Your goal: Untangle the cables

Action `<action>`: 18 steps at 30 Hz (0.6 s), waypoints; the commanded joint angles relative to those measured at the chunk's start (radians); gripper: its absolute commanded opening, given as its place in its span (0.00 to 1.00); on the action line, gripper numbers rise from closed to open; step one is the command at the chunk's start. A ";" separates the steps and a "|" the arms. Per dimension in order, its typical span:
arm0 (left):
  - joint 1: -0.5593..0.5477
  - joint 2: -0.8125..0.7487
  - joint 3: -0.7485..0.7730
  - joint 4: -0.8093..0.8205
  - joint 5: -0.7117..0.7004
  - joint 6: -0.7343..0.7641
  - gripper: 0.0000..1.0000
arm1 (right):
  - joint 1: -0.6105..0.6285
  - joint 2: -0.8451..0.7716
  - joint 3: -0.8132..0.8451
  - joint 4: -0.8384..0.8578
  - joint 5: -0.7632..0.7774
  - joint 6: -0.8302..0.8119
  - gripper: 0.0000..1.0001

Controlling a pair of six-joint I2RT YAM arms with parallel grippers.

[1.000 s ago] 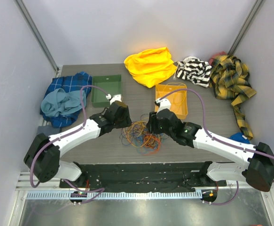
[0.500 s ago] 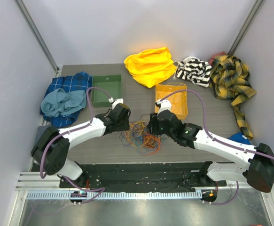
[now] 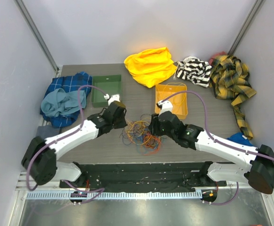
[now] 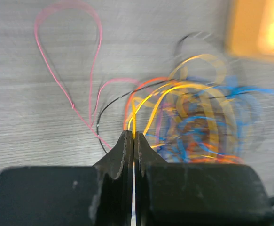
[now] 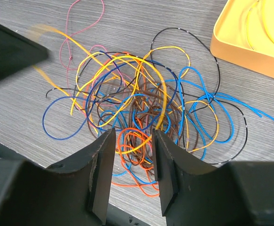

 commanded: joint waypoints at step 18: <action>-0.054 -0.193 0.891 -0.078 0.076 0.236 0.00 | 0.023 -0.129 0.010 0.198 -0.115 0.044 0.50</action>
